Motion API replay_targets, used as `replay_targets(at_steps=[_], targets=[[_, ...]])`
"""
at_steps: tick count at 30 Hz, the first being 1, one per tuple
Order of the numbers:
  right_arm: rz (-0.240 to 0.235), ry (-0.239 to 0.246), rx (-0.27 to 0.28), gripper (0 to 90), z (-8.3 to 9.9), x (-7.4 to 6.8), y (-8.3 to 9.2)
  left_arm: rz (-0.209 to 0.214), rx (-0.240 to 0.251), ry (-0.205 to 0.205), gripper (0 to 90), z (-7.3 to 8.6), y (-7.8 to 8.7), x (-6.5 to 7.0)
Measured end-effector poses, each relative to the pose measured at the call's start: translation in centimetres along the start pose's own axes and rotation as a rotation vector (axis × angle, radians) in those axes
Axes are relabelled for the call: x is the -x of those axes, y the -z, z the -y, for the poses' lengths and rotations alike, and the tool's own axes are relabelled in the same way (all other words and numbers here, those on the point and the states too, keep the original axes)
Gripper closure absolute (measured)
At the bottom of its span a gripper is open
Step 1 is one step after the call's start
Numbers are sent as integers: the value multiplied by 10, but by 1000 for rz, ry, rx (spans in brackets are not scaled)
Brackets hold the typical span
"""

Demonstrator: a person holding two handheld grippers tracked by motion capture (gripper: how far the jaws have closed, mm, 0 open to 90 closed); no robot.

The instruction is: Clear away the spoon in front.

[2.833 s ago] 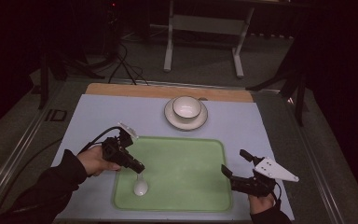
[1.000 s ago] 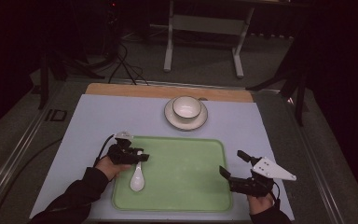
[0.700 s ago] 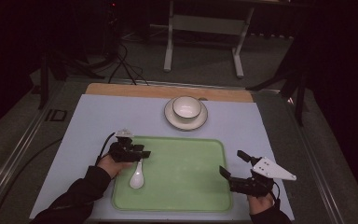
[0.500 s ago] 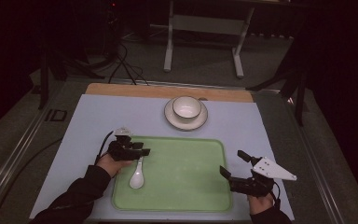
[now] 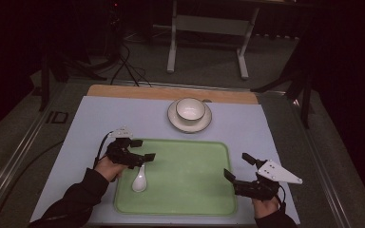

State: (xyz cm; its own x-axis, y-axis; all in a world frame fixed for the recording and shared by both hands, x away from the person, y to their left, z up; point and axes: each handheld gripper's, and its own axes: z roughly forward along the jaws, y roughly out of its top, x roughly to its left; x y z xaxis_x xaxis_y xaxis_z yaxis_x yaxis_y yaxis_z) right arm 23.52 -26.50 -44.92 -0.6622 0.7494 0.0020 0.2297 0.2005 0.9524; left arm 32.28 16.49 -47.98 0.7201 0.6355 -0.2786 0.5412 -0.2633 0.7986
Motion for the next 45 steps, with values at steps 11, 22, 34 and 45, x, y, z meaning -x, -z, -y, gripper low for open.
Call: replay_targets(at_steps=[11, 22, 34, 45], targets=[[-1, 3, 0, 136, 0, -1, 0, 5, 59, -45, 0, -1, 19, 11], [-1, 2, -3, 135, 0, -1, -1, -1, 106, -66, 0, 10, 44, 17], [-1, -5, -5, 135, 1, 0, -2, -3, 118, -73, 1, 27, 61, 24], [-2, -5, -5, 135, 1, 0, -2, -41, 147, -85, 0, 43, 64, 25]])
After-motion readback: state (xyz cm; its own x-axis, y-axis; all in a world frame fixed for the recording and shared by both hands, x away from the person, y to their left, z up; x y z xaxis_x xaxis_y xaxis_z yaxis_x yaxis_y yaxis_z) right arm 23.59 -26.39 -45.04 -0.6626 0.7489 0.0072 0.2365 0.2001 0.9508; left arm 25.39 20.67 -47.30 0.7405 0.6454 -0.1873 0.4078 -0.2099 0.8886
